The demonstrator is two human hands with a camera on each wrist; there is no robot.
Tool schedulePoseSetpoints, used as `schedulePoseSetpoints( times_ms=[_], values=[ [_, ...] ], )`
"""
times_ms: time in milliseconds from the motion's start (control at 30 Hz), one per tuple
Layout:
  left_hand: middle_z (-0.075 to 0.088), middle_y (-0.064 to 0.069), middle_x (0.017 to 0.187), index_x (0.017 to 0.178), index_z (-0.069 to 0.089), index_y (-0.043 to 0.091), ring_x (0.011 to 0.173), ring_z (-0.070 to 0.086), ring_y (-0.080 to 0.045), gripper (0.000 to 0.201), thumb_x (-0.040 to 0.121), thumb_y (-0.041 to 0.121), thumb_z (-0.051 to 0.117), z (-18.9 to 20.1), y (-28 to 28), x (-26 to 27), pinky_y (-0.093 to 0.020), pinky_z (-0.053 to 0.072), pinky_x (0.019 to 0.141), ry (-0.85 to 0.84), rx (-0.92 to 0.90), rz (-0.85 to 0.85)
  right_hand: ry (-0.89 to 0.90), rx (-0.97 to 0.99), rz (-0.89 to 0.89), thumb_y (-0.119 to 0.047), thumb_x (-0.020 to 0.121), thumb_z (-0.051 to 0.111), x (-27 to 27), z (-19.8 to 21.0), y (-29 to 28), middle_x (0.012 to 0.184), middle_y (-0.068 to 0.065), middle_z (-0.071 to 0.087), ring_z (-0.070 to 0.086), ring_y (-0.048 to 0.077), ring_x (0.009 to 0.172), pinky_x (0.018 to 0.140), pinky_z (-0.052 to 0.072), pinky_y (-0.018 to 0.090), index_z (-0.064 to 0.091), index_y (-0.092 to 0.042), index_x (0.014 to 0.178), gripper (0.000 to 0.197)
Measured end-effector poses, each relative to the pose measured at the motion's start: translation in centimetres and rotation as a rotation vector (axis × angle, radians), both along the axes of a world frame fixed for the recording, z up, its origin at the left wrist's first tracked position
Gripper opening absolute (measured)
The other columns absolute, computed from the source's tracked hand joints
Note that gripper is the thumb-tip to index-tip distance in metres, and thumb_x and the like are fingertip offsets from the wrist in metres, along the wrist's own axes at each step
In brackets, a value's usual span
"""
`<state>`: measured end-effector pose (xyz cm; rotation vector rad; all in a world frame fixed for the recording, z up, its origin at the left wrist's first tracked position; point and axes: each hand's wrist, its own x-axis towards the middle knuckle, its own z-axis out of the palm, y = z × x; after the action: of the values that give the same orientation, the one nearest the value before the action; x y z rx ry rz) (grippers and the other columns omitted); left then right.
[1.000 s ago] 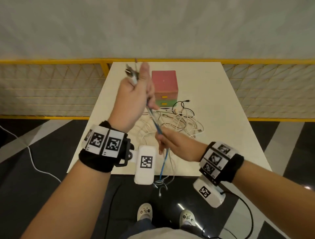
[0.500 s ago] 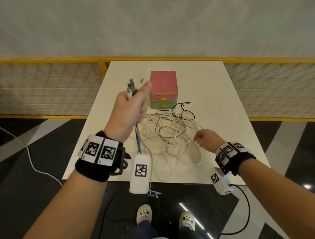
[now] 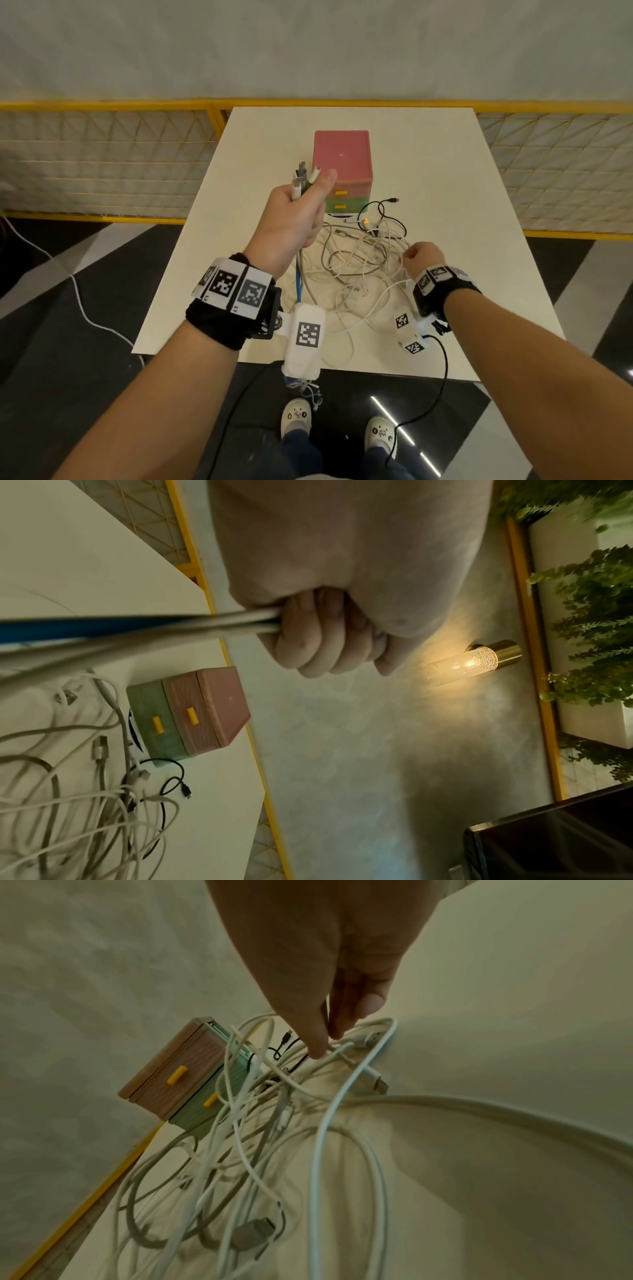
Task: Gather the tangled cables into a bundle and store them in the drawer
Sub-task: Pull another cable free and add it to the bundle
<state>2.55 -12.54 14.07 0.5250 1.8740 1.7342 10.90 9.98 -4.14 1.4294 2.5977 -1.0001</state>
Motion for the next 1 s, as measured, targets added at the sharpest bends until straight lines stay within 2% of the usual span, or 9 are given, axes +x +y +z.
schedulePoseSetpoints(
  times_ms=[233, 333, 467, 567, 667, 800, 867, 933, 1000],
  values=[
    [0.022, 0.007, 0.042, 0.045, 0.026, 0.026, 0.038, 0.017, -0.011, 0.062, 0.101, 0.039, 0.047, -0.2, -0.2, -0.6, -0.024, 0.011, 0.043, -0.013, 0.011, -0.004, 0.312, 0.034, 0.129, -0.008, 0.092, 0.055, -1.1, 3.5, -0.1, 0.098, 0.013, 0.067, 0.063, 0.017, 0.067, 0.055, 0.046, 0.015, 0.065, -0.008, 0.099, 0.013],
    [0.022, 0.007, 0.043, 0.042, 0.027, 0.028, 0.037, 0.016, -0.010, 0.064, 0.102, 0.039, 0.046, -0.2, -0.1, -0.8, -0.021, 0.012, 0.042, -0.023, 0.011, -0.001, 0.485, 0.162, 0.254, -0.015, 0.087, 0.063, -1.2, 6.4, 0.4, 0.100, 0.007, 0.060, 0.064, 0.020, 0.077, 0.074, 0.052, 0.025, 0.070, -0.007, 0.090, 0.011],
    [0.024, 0.008, 0.043, 0.043, 0.030, 0.027, 0.037, 0.017, -0.009, 0.062, 0.102, 0.039, 0.045, -0.2, 0.5, -0.9, -0.020, 0.013, 0.041, -0.016, 0.006, -0.008, 0.659, 0.272, 0.320, -0.012, 0.079, 0.074, -0.9, 10.2, 0.5, 0.095, 0.006, 0.058, 0.063, 0.020, 0.076, 0.074, 0.055, 0.029, 0.067, -0.003, 0.080, 0.012],
    [0.030, 0.005, 0.045, 0.055, 0.046, 0.018, 0.039, 0.020, -0.010, 0.053, 0.103, 0.040, 0.043, 0.0, 1.1, -0.8, -0.022, 0.014, 0.041, 0.000, 0.029, -0.021, 0.772, 0.233, 0.316, 0.002, 0.079, 0.070, -0.9, 12.3, 0.0, 0.105, 0.006, 0.053, 0.067, 0.016, 0.081, 0.077, 0.055, 0.023, 0.061, -0.005, 0.093, 0.018],
    [0.034, 0.001, 0.053, 0.086, 0.070, 0.009, 0.041, 0.022, -0.010, 0.047, 0.104, 0.040, 0.040, 0.0, 1.9, -0.8, -0.021, 0.017, 0.041, 0.038, 0.029, -0.071, 0.878, 0.052, 0.259, 0.000, 0.082, 0.069, -1.1, 13.7, -1.6, 0.110, 0.006, 0.053, 0.070, 0.015, 0.086, 0.077, 0.055, 0.019, 0.057, -0.013, 0.097, 0.024],
    [0.043, 0.004, 0.055, 0.109, 0.072, 0.015, 0.037, 0.028, -0.006, 0.041, 0.105, 0.038, 0.037, -0.4, 3.5, -0.9, -0.021, 0.024, 0.041, 0.066, -0.045, -0.121, 0.835, -0.067, 0.251, -0.008, 0.086, 0.067, -1.1, 14.7, -4.1, 0.087, 0.013, 0.069, 0.070, 0.030, 0.073, 0.063, 0.056, 0.042, 0.057, -0.018, 0.091, 0.014],
    [0.057, 0.004, 0.062, 0.100, 0.072, 0.022, 0.035, 0.037, -0.013, 0.040, 0.105, 0.039, 0.037, -0.5, 4.3, -0.8, -0.026, 0.033, 0.045, 0.081, -0.102, -0.102, 0.835, -0.073, 0.265, -0.007, 0.089, 0.061, -1.2, 14.8, -5.0, 0.082, 0.007, 0.068, 0.070, 0.022, 0.065, 0.053, 0.053, 0.030, 0.059, -0.013, 0.092, 0.007],
    [0.069, -0.003, 0.076, 0.085, 0.069, 0.027, 0.056, 0.052, -0.037, 0.041, 0.105, 0.041, 0.036, -0.3, 4.8, -0.8, -0.040, 0.048, 0.060, 0.122, -0.155, -0.055, 0.845, -0.070, 0.267, -0.006, 0.091, 0.059, -1.1, 14.9, -5.5, 0.083, 0.002, 0.065, 0.068, 0.010, 0.058, 0.052, 0.049, 0.017, 0.060, -0.009, 0.094, 0.004],
    [0.066, -0.006, 0.075, 0.088, 0.066, 0.024, 0.057, 0.050, -0.033, 0.041, 0.104, 0.045, 0.035, -0.3, 5.1, -1.3, -0.032, 0.047, 0.053, 0.162, -0.190, -0.007, 0.841, -0.057, 0.267, -0.007, 0.091, 0.058, -1.1, 14.9, -5.6, 0.084, 0.000, 0.064, 0.067, 0.008, 0.056, 0.051, 0.050, 0.018, 0.058, -0.010, 0.094, 0.004]
  ],
)
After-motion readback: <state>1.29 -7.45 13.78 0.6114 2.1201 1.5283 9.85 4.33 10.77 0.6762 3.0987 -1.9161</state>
